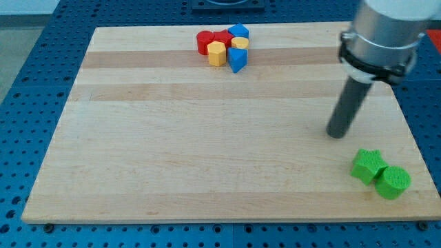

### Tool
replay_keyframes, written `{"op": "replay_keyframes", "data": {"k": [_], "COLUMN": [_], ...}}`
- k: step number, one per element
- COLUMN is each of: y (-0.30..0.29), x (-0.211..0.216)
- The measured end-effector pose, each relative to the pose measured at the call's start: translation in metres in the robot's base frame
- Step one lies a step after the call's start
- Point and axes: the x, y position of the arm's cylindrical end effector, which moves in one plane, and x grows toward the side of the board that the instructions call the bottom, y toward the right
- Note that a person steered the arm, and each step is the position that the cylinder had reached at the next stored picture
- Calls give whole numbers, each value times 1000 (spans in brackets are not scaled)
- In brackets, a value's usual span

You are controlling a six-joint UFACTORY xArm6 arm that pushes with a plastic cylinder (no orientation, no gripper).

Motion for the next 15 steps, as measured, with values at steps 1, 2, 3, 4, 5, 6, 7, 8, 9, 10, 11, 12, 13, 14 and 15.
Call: {"op": "replay_keyframes", "data": {"k": [1, 2, 3, 4, 5, 6, 7, 8, 9, 10, 11, 12, 13, 14, 15], "y": [-60, -136, -211, -274, -310, -313, -298, -260, -217, -212, -212, -211, -211, -211, -215], "x": [-9, -28, -59, -97, -149, -204, -247, -276, -277, -276, -262, -237, -211, -185, -174]}}
